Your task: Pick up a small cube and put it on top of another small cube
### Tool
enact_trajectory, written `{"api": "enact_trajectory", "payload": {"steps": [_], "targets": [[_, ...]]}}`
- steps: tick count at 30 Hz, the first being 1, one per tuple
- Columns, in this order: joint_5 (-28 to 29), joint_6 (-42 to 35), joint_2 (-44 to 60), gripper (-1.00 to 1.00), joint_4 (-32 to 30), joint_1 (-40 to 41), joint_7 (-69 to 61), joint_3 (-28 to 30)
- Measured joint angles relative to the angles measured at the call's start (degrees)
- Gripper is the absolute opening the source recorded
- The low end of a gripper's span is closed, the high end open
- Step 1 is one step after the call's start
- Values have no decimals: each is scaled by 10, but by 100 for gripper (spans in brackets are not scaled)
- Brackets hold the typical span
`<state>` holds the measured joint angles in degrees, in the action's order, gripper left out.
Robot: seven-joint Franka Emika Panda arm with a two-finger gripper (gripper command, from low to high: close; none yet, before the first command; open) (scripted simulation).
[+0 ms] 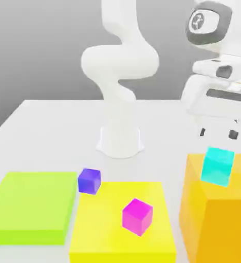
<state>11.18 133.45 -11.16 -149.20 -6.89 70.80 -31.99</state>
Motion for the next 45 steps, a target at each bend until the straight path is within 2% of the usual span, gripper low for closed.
{"api": "enact_trajectory", "payload": {"steps": [7,12,16,21,22,29,31,35,39,45], "targets": [[-11,161,111,0,-70,-1,101,-9],[-30,281,156,0,-101,17,148,12],[47,331,208,0,-89,-19,211,74],[145,385,280,0,-70,-111,286,190],[158,395,292,-100,-67,-129,296,211],[161,397,294,-100,-66,-132,299,214],[133,381,272,-100,-72,-105,278,181],[44,341,215,-100,-87,-53,210,108],[-42,294,156,-100,-101,-35,149,66],[-62,153,109,-100,-82,-66,150,52]]}}
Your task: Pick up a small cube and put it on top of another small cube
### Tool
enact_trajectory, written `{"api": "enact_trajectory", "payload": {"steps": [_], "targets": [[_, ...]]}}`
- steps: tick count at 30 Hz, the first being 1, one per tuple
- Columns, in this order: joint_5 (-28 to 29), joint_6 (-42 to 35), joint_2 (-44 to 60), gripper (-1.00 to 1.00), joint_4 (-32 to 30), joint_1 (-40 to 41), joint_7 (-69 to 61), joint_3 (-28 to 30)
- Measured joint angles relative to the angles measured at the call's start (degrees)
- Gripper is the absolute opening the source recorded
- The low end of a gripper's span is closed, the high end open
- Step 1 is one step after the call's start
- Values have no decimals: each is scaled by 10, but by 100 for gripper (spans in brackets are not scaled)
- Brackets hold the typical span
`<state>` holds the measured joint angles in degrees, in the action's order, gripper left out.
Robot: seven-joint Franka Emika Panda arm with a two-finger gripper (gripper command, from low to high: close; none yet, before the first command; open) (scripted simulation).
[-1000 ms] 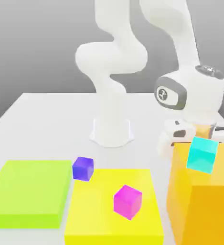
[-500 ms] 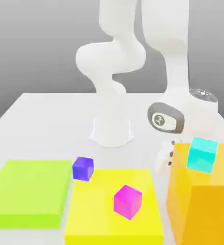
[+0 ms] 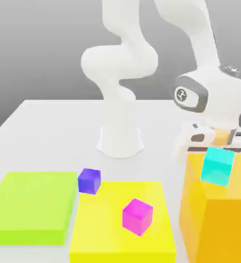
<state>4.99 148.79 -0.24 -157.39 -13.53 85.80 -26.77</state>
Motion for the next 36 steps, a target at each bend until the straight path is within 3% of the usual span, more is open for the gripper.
{"api": "enact_trajectory", "payload": {"steps": [6,13,18,27,28,36], "targets": [[-16,-150,-52,-100,45,31,-85,33],[-54,-309,-121,-100,109,77,-250,112],[-73,-218,-105,-100,129,137,-270,177],[-49,-23,9,-100,116,166,-205,190],[-47,-10,19,100,113,167,-203,189],[-48,-30,3,100,117,166,-205,189]]}}
